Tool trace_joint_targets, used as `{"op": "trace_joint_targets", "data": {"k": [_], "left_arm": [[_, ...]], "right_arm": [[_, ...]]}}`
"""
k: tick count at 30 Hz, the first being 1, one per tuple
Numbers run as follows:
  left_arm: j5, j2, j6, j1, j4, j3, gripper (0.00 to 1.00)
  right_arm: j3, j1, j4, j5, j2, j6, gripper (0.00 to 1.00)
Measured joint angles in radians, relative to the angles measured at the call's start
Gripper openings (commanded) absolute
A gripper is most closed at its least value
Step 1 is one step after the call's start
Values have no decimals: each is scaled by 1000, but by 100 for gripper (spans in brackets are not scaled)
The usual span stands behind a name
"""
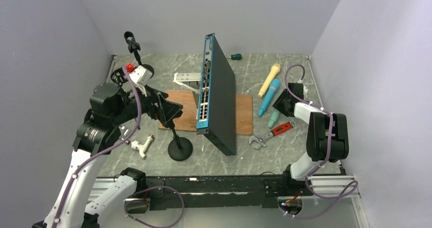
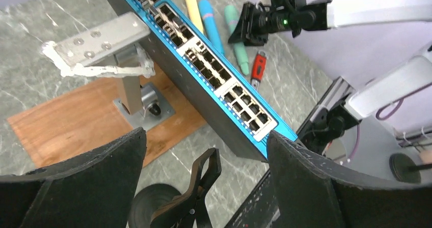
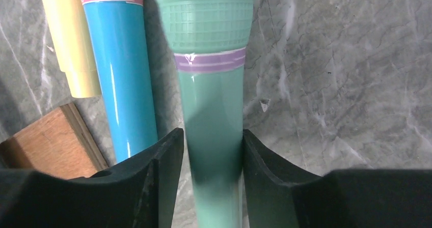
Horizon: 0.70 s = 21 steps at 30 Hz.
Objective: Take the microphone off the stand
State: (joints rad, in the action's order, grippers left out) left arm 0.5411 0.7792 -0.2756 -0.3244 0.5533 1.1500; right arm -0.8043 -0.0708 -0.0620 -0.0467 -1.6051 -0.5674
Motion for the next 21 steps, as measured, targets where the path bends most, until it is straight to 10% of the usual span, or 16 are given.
{"op": "trace_joint_targets", "data": {"k": [6, 21], "left_arm": [[69, 101, 137, 0, 150, 73, 74], [170, 135, 291, 0, 204, 26, 11]], "right_arm": [[0, 0, 28, 23, -11, 5, 72], [36, 0, 79, 77, 21, 8, 79]]}}
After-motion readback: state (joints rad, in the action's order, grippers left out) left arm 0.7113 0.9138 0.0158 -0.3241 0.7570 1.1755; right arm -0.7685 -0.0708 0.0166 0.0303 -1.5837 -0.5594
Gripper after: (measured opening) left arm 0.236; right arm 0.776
